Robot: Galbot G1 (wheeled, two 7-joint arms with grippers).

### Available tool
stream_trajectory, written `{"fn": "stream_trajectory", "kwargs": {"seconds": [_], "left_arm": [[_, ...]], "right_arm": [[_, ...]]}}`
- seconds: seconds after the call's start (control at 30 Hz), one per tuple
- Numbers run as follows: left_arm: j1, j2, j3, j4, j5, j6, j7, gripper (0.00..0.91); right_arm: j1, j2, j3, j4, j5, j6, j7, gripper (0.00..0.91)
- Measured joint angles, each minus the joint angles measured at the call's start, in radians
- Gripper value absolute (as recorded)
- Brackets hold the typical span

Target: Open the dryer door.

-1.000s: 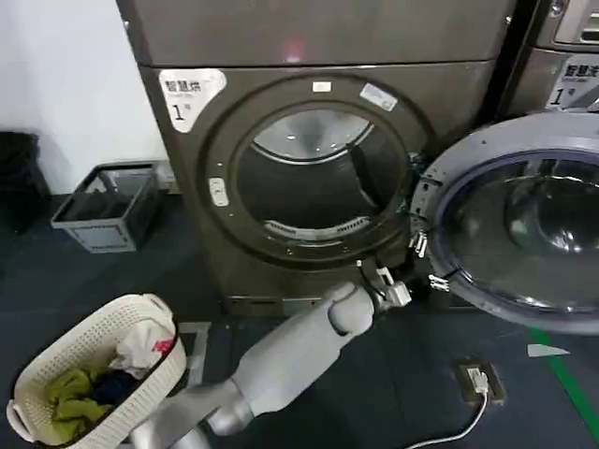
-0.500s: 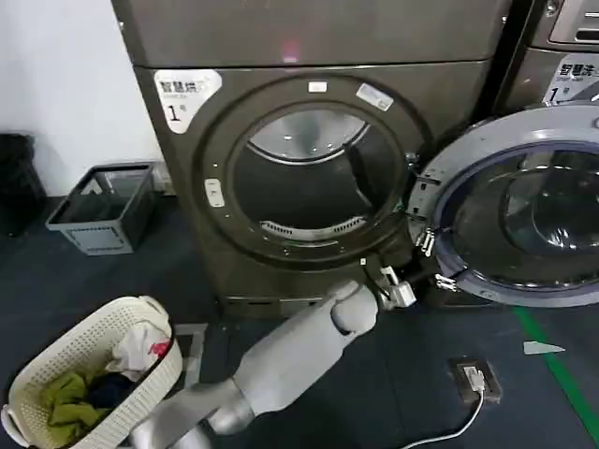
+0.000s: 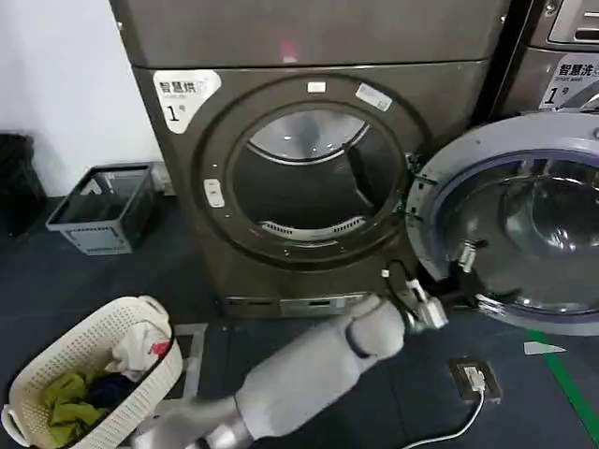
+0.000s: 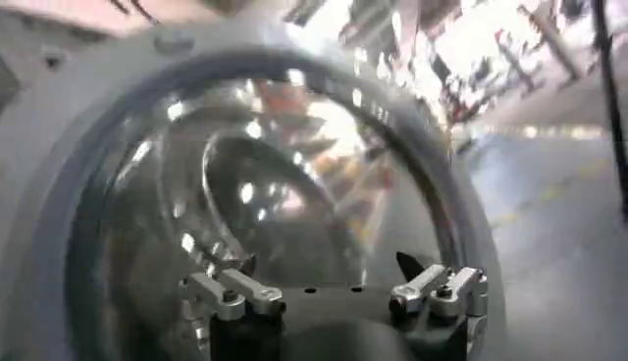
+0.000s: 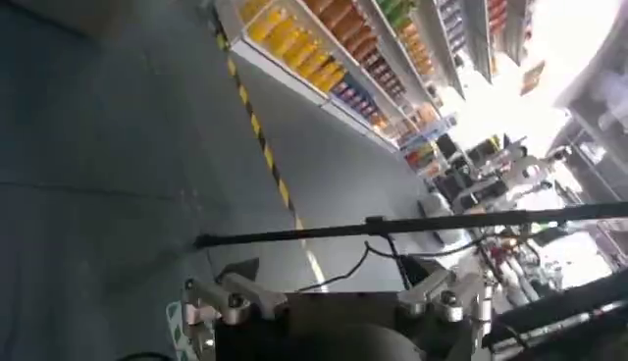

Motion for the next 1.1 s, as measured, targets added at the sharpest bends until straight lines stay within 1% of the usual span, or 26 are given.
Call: {"fn": "stream_trajectory", "kwargs": {"seconds": [0.07,0.3,0.4,0.53,0.67,0.8,0.97,1.1], "left_arm": [[0.016,0.047,0.0,-0.071,-0.011,0.0,0.0,0.907],[0.092,0.337,-0.026,-0.293,-0.042,0.016,0.0,0.907],[0.144,0.451,-0.058,-0.384,-0.042,-0.002,0.006,0.907],[0.233,0.589,-0.13,-0.467,-0.057,-0.027,0.012,0.907],[0.351,0.717,-0.232,-0.526,-0.084,-0.042,0.019,0.907],[0.485,0.829,-0.355,-0.551,-0.14,-0.047,0.025,0.907],[0.645,0.937,-0.527,-0.551,-0.205,-0.042,0.031,0.907],[0.767,0.992,-0.652,-0.532,-0.224,-0.052,0.037,0.907]], "right_arm": [[0.004,0.0,0.0,0.006,-0.001,-0.007,0.0,0.907],[0.019,0.006,-0.003,0.011,-0.016,-0.004,-0.014,0.907],[0.029,0.011,-0.003,0.025,-0.017,-0.011,-0.024,0.907],[0.038,0.011,-0.003,0.044,-0.015,-0.027,-0.028,0.907],[0.048,0.011,-0.002,0.067,-0.012,-0.031,-0.036,0.907],[0.062,0.01,-0.001,0.084,-0.016,-0.033,-0.042,0.907],[0.086,0.005,-0.004,0.107,-0.024,-0.044,-0.054,0.907],[0.105,0.005,-0.008,0.123,-0.03,-0.049,-0.062,0.907]]}}
